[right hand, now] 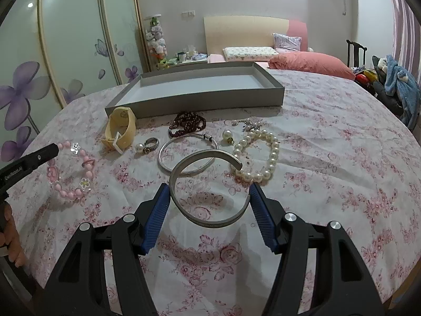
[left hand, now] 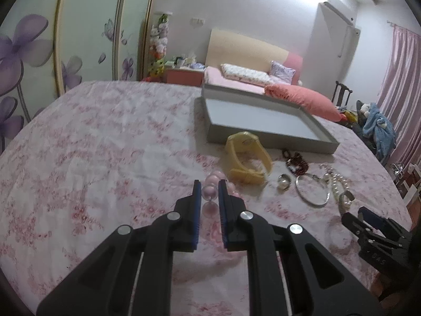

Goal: Organize jewelry
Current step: 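Lift the pink bracelet with the left gripper while the right gripper grasps the silver cuff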

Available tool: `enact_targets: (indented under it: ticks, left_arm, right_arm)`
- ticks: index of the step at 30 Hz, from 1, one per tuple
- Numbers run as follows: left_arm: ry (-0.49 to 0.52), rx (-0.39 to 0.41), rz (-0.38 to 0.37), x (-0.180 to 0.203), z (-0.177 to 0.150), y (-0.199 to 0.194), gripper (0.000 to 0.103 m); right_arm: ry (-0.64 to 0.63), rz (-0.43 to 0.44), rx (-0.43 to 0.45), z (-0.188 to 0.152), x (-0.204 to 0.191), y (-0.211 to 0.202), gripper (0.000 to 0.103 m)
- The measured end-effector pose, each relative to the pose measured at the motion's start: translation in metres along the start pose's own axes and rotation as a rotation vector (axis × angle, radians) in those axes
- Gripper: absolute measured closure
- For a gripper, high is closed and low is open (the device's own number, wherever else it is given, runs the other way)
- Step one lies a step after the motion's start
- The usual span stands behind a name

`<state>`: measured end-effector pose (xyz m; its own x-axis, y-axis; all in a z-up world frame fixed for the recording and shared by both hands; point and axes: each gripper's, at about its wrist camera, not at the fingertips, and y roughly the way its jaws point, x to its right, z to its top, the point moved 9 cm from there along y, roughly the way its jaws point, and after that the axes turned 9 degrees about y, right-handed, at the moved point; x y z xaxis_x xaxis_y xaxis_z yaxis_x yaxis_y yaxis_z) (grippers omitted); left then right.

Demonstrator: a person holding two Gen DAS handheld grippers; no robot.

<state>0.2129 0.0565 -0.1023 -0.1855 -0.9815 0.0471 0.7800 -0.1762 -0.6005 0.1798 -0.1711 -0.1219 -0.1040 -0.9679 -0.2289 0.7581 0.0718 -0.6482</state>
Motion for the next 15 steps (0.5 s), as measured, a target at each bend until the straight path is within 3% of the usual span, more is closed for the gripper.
enact_targets:
  ticks: [15]
  left_arm:
    - [0.083, 0.172, 0.023, 0.033, 0.028, -0.038, 0.09]
  right_arm:
    - [-0.016, 0.05, 0.116, 0.024, -0.003, -0.014, 0.041]
